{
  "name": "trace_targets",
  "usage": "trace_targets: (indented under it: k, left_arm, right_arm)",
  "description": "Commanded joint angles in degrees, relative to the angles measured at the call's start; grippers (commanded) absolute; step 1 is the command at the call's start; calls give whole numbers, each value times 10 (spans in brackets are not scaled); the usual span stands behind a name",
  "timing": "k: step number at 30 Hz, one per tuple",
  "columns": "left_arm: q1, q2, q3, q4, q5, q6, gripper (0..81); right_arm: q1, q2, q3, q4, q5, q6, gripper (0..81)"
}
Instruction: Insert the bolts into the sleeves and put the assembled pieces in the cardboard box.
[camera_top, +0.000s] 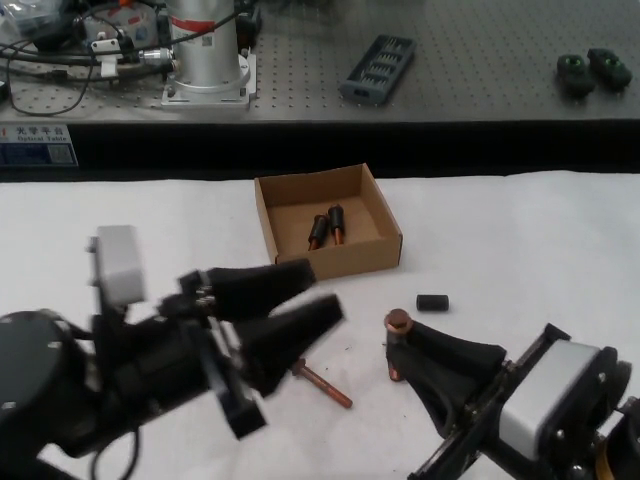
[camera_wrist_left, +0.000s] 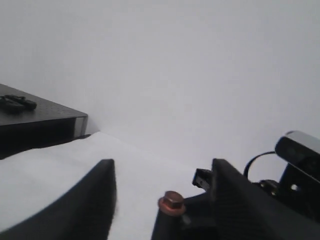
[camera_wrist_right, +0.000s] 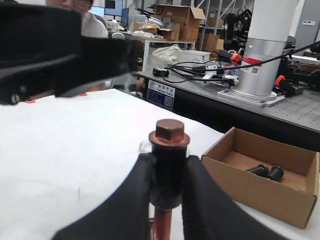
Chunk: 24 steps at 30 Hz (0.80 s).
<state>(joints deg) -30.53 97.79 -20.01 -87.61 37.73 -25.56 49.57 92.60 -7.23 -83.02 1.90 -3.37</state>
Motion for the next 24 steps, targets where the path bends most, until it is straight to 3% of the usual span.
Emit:
trace_targets:
  k: [1, 6, 11, 16, 24]
  left_arm:
    - [46, -55, 40, -14, -33, -4, 242]
    - [53, -89, 85, -14, -117, 102, 6]
    - [52, -103, 104, -14, -207, 140, 6]
    - [52, -112, 106, 47, -271, 135, 6]
    - [52, -188, 106, 179, -268, 104, 6]
  right_arm:
    - [-2, -20, 2, -60, 71, 34, 56]
    - [-1, -77, 22, -60, 70, 48, 56]
    - [-1, -150, 34, -14, 78, 59, 56]
    - [-1, -247, 1, 181, 92, 64, 56]
    - [-4, -383, -146, 583, 92, 77, 56]
